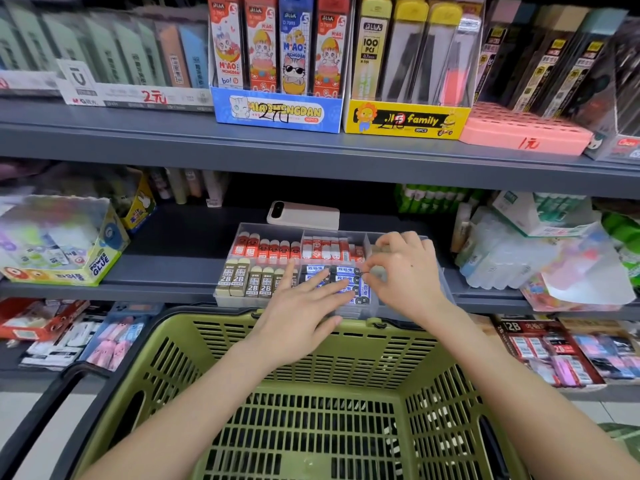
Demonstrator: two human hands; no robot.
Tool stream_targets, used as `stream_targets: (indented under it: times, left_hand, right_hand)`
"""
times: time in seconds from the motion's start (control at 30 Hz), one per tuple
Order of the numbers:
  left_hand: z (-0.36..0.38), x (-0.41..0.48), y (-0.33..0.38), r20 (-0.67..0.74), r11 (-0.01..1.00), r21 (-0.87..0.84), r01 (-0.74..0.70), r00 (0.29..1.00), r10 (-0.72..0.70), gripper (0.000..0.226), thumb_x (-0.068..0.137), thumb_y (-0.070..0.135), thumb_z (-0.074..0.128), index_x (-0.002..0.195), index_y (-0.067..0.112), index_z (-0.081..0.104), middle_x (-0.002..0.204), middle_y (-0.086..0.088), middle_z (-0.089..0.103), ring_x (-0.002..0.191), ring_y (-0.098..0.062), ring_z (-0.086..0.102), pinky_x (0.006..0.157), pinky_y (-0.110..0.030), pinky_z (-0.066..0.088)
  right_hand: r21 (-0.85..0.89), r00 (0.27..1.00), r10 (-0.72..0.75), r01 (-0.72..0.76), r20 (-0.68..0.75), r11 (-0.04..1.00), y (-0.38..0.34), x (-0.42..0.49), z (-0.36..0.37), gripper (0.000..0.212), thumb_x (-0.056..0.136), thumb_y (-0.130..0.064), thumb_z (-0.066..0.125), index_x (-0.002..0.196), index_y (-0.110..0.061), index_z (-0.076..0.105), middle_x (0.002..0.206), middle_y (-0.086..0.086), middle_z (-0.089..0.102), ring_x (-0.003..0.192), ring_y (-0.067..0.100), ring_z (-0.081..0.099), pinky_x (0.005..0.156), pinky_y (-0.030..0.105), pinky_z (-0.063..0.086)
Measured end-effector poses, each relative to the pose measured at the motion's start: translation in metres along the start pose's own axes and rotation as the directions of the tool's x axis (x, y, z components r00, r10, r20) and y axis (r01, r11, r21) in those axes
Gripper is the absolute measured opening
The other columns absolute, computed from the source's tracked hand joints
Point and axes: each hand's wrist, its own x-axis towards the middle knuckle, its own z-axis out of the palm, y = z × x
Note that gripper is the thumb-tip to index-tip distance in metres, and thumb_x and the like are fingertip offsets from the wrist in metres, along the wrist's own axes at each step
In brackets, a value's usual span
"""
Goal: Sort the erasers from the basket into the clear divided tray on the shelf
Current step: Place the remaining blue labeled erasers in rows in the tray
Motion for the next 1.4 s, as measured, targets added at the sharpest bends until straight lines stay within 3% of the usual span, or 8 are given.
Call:
stream_targets:
  times: [0.17,0.3,0.43,0.6,0.83,1.1,1.23,1.4]
  left_hand:
    - [0.000,0.001,0.000,-0.016,1.000,0.010,-0.009,1.000,0.009,0.045,0.098,0.047,0.038,0.141,0.035,0.038,0.149,0.012,0.034,0.143,-0.015,0.021,0.110,-0.047,-0.021]
    - [0.001,0.000,-0.001,-0.026,1.000,-0.011,-0.009,1.000,0.009,0.045,0.097,0.045,0.040,0.140,0.034,0.041,0.148,0.011,0.035,0.143,-0.017,0.024,0.113,-0.050,-0.014]
    - [0.002,0.000,-0.001,-0.038,1.000,-0.008,-0.014,0.999,0.014,0.044,0.097,0.045,0.040,0.140,0.034,0.042,0.148,0.011,0.035,0.143,-0.017,0.024,0.114,-0.050,-0.012]
    - [0.003,0.000,-0.002,-0.057,1.000,-0.012,-0.026,0.998,0.026,0.043,0.097,0.044,0.042,0.139,0.033,0.044,0.147,0.010,0.038,0.142,-0.018,0.027,0.116,-0.051,-0.008]
    - [0.004,-0.001,-0.001,-0.107,0.999,-0.007,-0.045,0.993,0.043,0.040,0.094,0.040,0.050,0.132,0.029,0.053,0.140,0.006,0.050,0.135,-0.022,0.041,0.114,-0.059,0.008]
    - [0.005,-0.002,-0.001,-0.159,0.998,0.029,-0.054,0.986,0.058,0.038,0.092,0.038,0.055,0.128,0.028,0.058,0.135,0.004,0.055,0.129,-0.024,0.048,0.109,-0.065,0.020]
    - [0.007,-0.001,0.001,-0.218,0.997,0.054,-0.051,0.974,0.061,0.035,0.089,0.035,0.061,0.123,0.027,0.063,0.129,0.004,0.060,0.124,-0.024,0.053,0.105,-0.067,0.026]
    - [0.010,-0.003,0.002,-0.314,0.994,0.084,-0.074,0.944,0.097,0.029,0.083,0.026,0.071,0.112,0.028,0.069,0.119,0.006,0.067,0.115,-0.023,0.061,0.099,-0.069,0.034]
  right_hand:
    - [0.036,0.992,0.076,-0.080,0.099,0.996,0.000,0.004,0.004,0.017,0.084,-0.040,0.060,0.096,-0.036,0.070,0.129,-0.004,0.052,0.120,0.022,0.039,0.093,0.034,0.023]
    - [0.159,0.977,0.161,-0.183,0.140,0.970,0.004,-0.003,0.009,0.022,0.083,-0.046,0.062,0.102,-0.036,0.068,0.134,-0.005,0.050,0.126,0.021,0.037,0.096,0.034,0.025]
    - [0.143,0.992,0.094,-0.105,0.081,0.984,0.004,-0.010,0.010,0.023,0.080,-0.043,0.067,0.101,-0.032,0.070,0.131,-0.006,0.054,0.123,0.019,0.039,0.091,0.032,0.024]
    - [0.205,0.986,0.076,-0.106,0.150,0.973,0.009,0.003,-0.002,0.017,0.080,-0.040,0.068,0.093,-0.030,0.072,0.132,-0.009,0.053,0.123,0.019,0.037,0.095,0.032,0.021]
    - [0.087,0.925,-0.072,0.042,0.373,0.995,0.011,0.031,-0.013,0.020,0.080,-0.041,0.066,0.097,-0.033,0.072,0.139,-0.009,0.048,0.129,0.020,0.032,0.096,0.036,0.021]
    - [-0.097,0.913,-0.200,0.248,0.355,0.964,0.009,0.031,0.003,0.022,0.090,-0.033,0.051,0.096,-0.031,0.072,0.129,-0.012,0.054,0.127,0.020,0.035,0.090,0.038,0.022]
    - [-0.133,0.924,-0.142,0.200,0.355,0.971,0.006,0.026,0.012,0.027,0.089,-0.033,0.045,0.096,-0.030,0.071,0.128,-0.011,0.055,0.119,0.021,0.040,0.089,0.037,0.022]
    - [-0.037,0.893,-0.038,0.061,0.448,0.997,0.002,0.019,0.018,0.027,0.082,-0.038,0.050,0.099,-0.031,0.069,0.140,-0.010,0.044,0.123,0.024,0.038,0.101,0.042,0.023]
